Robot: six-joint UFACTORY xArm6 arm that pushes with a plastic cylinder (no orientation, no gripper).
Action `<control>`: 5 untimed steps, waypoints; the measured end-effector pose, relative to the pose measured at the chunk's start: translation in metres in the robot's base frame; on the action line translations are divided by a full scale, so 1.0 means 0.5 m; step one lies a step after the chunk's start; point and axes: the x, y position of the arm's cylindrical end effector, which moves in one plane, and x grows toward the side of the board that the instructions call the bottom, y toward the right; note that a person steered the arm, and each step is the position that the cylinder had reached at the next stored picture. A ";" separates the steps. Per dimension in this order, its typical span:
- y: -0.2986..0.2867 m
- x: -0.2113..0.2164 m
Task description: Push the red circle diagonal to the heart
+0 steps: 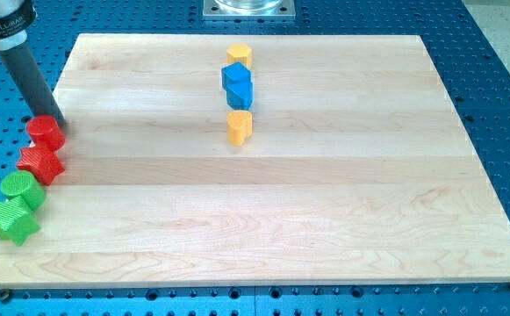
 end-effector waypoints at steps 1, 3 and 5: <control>0.000 0.000; 0.000 -0.001; -0.006 -0.001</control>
